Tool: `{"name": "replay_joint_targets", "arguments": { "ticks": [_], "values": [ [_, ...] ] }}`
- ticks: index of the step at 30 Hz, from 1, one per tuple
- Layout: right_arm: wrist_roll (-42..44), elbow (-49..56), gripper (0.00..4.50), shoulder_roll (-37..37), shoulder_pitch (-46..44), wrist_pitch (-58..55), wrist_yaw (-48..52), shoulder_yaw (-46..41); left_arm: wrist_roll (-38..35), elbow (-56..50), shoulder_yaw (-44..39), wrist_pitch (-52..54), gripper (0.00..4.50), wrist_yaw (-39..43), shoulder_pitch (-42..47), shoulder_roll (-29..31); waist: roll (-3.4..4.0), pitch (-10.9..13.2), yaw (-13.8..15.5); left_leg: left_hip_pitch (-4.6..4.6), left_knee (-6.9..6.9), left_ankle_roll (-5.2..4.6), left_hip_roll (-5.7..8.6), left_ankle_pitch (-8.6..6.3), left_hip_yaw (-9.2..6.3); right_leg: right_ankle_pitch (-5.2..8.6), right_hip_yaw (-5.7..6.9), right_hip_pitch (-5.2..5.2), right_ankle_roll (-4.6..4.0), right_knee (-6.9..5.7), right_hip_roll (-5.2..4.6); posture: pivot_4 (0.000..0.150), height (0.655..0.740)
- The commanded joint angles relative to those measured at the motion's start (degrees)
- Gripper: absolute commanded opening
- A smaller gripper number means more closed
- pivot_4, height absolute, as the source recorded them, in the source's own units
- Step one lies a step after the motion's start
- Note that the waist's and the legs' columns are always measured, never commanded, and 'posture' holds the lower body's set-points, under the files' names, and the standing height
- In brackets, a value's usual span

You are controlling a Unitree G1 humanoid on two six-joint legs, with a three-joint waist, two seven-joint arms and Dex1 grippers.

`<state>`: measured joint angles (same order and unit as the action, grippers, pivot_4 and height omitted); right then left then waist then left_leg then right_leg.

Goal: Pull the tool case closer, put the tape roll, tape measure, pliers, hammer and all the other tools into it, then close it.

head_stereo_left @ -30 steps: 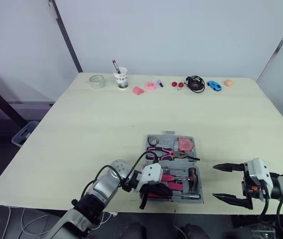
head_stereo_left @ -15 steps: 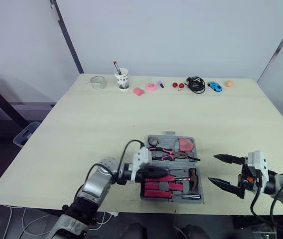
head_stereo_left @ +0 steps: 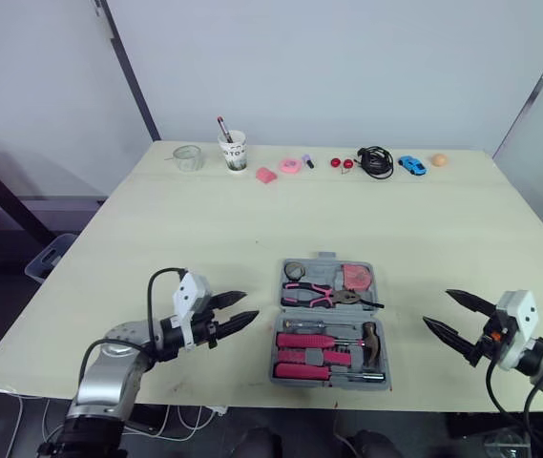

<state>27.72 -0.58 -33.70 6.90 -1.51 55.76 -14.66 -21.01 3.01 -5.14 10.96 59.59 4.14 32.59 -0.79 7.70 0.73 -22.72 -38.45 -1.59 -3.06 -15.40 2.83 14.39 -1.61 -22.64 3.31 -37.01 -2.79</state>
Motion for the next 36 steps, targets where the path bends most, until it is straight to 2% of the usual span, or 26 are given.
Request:
{"name": "replay_joint_targets", "arguments": {
  "ticks": [1,13,22,29,36],
  "values": [
    [0.9,1.0,4.50,-0.2,2.1,1.9,-0.1,-3.4,-1.4,-1.0,-4.6,-1.5,4.36,-1.2,-3.5,1.6,0.00,0.0,0.0,0.00,0.01,0.00,-0.01,0.00,0.00,0.00,0.00,-0.01,-0.01,0.00,0.00,0.150,0.7400],
    [3.4,1.7,4.50,-0.6,13.1,3.2,1.7,-11.3,-4.0,-3.6,-15.8,-1.3,4.44,-5.6,-17.0,2.5,0.00,0.0,0.0,0.05,0.07,0.01,-0.08,-0.01,0.03,0.14,-0.01,-0.02,-0.25,0.03,-0.06,0.150,0.7400],
    [4.1,1.4,4.50,0.4,20.6,5.0,3.1,-15.9,-5.0,-4.6,-18.5,-0.9,4.44,-5.5,-21.5,3.3,-0.02,0.0,0.0,0.06,0.10,0.02,-0.08,-0.01,0.02,0.15,-0.03,-0.03,-0.26,0.08,-0.12,0.150,0.7400],
    [3.7,0.5,4.50,0.1,21.4,5.8,4.2,-15.5,-4.4,-3.8,-17.2,-1.1,4.44,-4.5,-20.1,4.5,-0.04,0.0,0.0,0.11,0.10,0.02,-0.10,-0.02,-0.01,0.15,-0.07,-0.05,-0.26,0.08,-0.16,0.150,0.7400],
    [2.1,3.6,4.50,-1.5,17.4,3.2,4.8,-10.8,-3.5,-2.5,-13.5,-0.9,4.44,-1.3,-14.5,6.2,-0.03,0.0,0.0,0.10,0.10,0.02,-0.09,-0.02,-0.01,0.15,-0.07,-0.05,-0.26,0.08,-0.17,0.150,0.7400]
  ]
}}
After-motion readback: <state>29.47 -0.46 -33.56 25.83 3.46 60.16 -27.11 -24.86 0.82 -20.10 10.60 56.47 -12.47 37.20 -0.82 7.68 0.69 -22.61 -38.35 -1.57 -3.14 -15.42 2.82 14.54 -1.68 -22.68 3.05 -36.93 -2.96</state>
